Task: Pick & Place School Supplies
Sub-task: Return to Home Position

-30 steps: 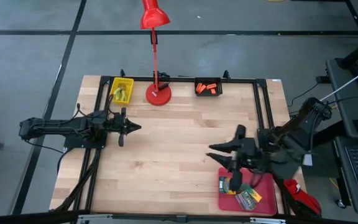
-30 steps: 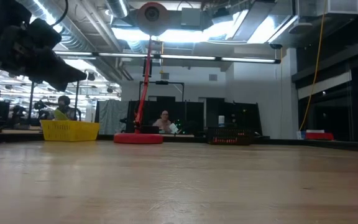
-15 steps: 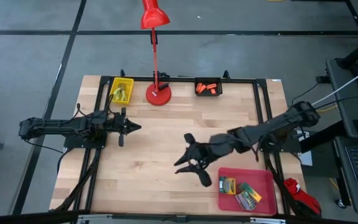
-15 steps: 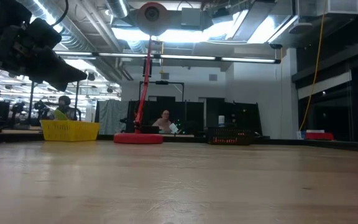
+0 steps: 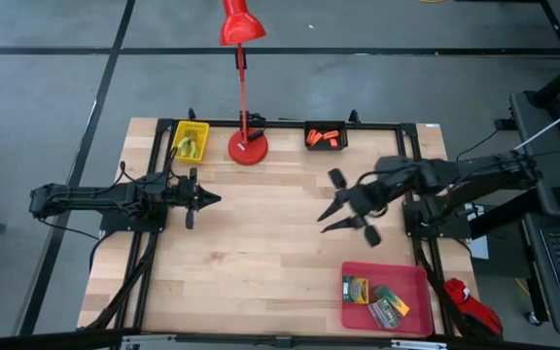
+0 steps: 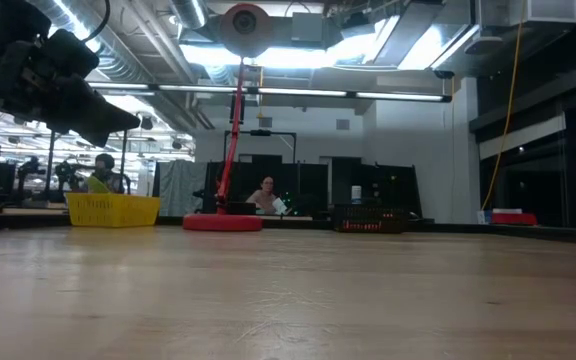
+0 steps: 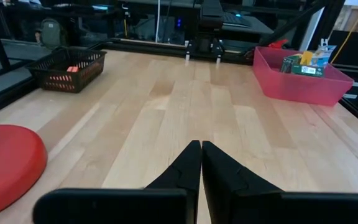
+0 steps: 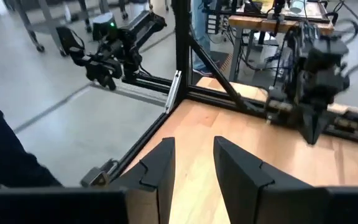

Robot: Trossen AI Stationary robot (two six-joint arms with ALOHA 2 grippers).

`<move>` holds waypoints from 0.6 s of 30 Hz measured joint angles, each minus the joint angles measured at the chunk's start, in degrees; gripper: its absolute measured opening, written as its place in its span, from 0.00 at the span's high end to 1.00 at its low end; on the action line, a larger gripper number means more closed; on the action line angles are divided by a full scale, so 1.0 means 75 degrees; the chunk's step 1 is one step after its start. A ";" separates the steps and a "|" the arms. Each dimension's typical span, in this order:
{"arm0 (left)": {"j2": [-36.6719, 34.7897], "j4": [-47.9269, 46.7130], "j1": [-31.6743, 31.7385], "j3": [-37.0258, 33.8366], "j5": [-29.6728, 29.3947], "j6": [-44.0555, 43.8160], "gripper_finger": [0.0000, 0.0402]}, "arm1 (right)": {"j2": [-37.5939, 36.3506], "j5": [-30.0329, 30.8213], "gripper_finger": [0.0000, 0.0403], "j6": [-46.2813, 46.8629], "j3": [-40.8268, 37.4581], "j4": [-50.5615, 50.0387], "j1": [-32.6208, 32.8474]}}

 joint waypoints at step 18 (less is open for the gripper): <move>0.0000 -0.0002 0.0000 0.0000 0.0003 0.0000 0.97 | -0.4893 0.1089 0.72 0.1433 -0.6646 0.4583 0.0120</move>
